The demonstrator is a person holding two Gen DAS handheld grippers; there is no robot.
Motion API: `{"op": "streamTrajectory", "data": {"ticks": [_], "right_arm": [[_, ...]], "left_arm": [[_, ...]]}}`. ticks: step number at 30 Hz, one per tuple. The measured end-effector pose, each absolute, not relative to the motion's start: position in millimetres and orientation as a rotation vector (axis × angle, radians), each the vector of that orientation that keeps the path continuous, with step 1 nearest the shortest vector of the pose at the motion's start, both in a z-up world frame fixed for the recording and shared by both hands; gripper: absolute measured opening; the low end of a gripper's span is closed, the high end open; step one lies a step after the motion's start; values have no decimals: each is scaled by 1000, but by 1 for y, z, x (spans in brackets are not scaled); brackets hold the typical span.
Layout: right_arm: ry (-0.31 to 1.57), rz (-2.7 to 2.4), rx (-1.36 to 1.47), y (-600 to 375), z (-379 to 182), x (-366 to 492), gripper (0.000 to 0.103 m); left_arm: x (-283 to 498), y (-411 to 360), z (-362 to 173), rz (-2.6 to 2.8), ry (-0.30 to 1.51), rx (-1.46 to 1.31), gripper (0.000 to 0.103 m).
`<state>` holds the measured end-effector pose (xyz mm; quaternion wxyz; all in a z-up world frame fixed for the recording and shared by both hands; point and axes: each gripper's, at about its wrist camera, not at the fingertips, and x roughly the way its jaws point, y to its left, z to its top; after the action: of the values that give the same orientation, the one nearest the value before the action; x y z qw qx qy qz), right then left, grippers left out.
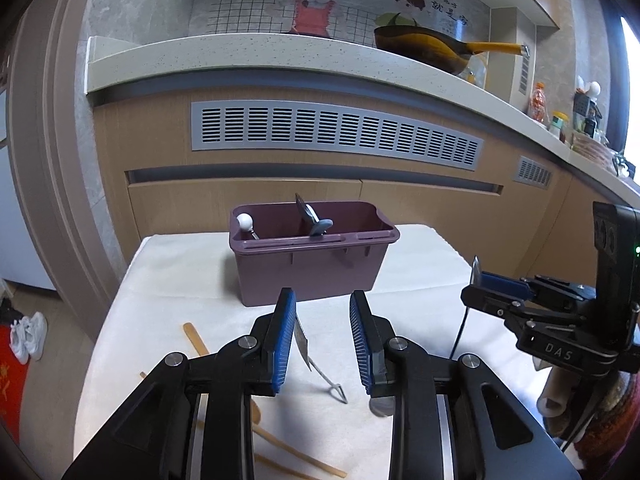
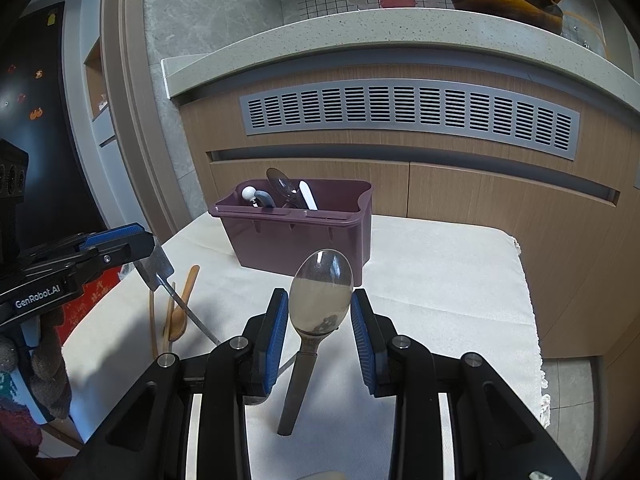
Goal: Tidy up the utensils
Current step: 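Lift the black spatula with left gripper while right gripper lifts the dark spoon, then lower both held utensils into the maroon caddy and open both grippers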
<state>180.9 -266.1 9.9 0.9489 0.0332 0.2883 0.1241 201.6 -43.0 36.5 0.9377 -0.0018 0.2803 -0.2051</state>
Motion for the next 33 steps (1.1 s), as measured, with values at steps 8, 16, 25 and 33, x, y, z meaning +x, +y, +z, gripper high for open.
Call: {"op": "streamTrajectory", "data": {"ticks": [8, 16, 25, 33], "right_arm": [[586, 252, 68, -267, 9, 180, 30], [583, 230, 75, -275, 6, 177, 30], [579, 221, 87, -281, 5, 175, 30], [561, 228, 99, -278, 13, 180, 30]], "left_arm": [[194, -57, 42, -542, 567, -7, 29], [201, -90, 23, -509, 585, 136, 29], [233, -82, 7, -457, 652, 34, 2], [217, -60, 44, -459, 580, -44, 2]]}}
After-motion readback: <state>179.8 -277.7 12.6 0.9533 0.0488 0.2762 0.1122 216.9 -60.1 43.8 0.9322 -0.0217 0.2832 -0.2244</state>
